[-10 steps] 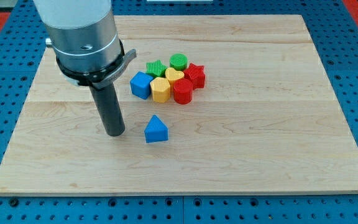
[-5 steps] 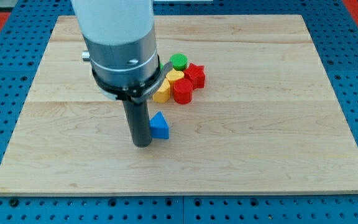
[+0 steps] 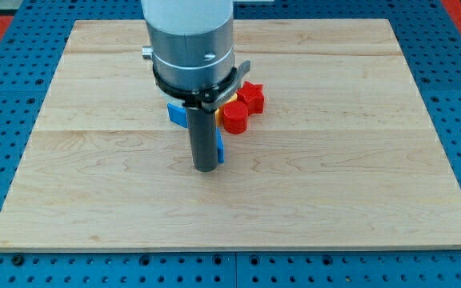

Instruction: Push the blue triangle towards the group of blocks

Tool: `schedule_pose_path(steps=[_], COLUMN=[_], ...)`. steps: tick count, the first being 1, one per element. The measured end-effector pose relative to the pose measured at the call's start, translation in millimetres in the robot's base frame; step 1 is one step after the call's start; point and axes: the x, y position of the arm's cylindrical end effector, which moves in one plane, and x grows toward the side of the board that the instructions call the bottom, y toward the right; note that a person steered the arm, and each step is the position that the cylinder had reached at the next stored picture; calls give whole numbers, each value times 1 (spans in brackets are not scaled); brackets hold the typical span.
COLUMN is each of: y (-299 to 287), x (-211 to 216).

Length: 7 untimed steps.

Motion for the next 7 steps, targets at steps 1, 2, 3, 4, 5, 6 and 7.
schedule_pose_path(steps=[1,2,3,4,5,6,7], y=[-6,-9,-9,-9,-12,-13,0], x=[-17,-30,-31,-33,-33,-33,-23])
